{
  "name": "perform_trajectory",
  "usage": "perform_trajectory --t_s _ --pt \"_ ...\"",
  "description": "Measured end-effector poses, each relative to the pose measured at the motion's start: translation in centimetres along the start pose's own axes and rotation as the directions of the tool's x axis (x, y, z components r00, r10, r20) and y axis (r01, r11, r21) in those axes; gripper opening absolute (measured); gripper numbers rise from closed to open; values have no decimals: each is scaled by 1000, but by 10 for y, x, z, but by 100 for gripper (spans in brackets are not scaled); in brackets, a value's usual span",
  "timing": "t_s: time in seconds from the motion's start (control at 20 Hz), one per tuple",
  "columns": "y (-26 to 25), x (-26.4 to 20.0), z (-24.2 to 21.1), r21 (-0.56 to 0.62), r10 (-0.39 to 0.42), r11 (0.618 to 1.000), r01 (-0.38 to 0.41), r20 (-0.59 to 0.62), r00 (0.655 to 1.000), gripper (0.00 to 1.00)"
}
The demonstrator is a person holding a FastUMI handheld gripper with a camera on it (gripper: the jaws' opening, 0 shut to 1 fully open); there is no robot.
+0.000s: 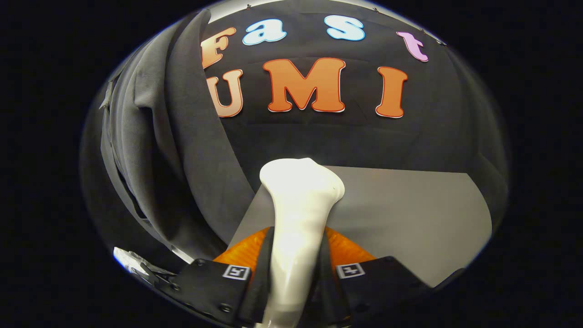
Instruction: Iron the clothes twice with a garment steamer, once on the left side and once on the right side.
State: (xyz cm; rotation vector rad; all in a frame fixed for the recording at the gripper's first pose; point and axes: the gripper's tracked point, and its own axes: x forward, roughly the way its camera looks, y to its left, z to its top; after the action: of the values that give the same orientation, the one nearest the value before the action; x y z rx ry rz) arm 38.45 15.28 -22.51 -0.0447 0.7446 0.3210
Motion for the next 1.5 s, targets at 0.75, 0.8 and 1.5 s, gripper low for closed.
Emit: perform_trajectory --t_s 0.75,0.8,1.5 --pt "-7 -128 73 -28 -176 976 216 485 857 46" --pt "3 -142 72 -20 -171 978 210 503 847 46" --pt "107 -272 49 80 -268 951 300 701 661 46"
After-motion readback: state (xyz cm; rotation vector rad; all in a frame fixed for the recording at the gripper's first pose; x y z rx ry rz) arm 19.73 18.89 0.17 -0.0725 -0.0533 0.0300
